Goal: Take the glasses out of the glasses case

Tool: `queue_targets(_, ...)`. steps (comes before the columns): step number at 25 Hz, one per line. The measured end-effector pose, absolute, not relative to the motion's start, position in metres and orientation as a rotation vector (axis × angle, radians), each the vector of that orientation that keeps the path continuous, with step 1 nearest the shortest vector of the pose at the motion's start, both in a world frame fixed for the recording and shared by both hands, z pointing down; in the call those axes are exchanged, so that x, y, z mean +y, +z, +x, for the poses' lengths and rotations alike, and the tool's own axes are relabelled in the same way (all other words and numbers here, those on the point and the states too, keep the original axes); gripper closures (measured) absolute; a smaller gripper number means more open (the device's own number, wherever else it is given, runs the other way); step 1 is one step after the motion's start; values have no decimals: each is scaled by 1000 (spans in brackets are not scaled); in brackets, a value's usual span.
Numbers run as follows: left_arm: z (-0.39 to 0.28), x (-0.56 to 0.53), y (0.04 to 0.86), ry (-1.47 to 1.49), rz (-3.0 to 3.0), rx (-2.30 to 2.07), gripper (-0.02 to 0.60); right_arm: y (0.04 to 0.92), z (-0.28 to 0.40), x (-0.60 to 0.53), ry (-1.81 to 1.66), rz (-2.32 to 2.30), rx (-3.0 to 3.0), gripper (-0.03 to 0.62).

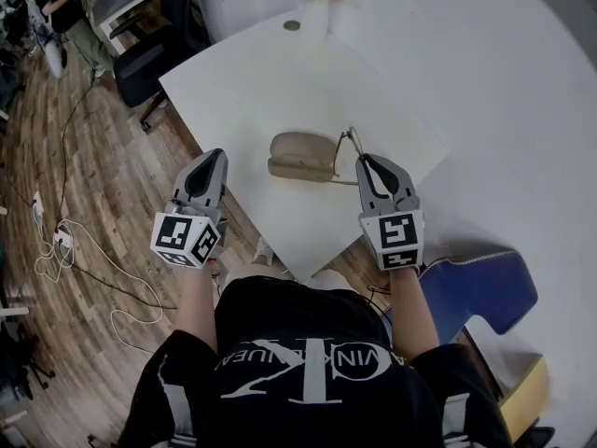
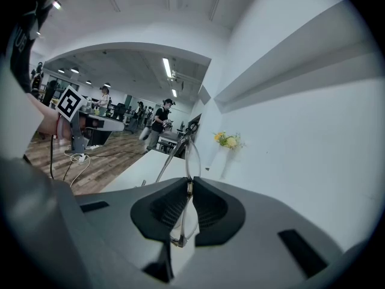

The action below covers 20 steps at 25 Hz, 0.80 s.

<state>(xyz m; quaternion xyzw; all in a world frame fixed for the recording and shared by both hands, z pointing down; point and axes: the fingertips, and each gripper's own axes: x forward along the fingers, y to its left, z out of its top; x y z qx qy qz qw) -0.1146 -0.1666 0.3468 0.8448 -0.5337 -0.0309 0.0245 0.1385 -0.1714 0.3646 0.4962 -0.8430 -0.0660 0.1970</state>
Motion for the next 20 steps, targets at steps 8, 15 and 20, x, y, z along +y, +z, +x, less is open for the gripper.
queue_targets(8, -109, -159, 344, -118, 2612, -1662, 566, 360, 149, -162, -202, 1407, -2356, 553)
queue_targets(15, -106, -158, 341, -128, 2616, -1656, 566, 359, 156, -157, -190, 1428, -2352, 553)
queue_targets(20, -106, -156, 341, -131, 2616, -1662, 566, 358, 158, -156, -191, 1434, -2359, 553)
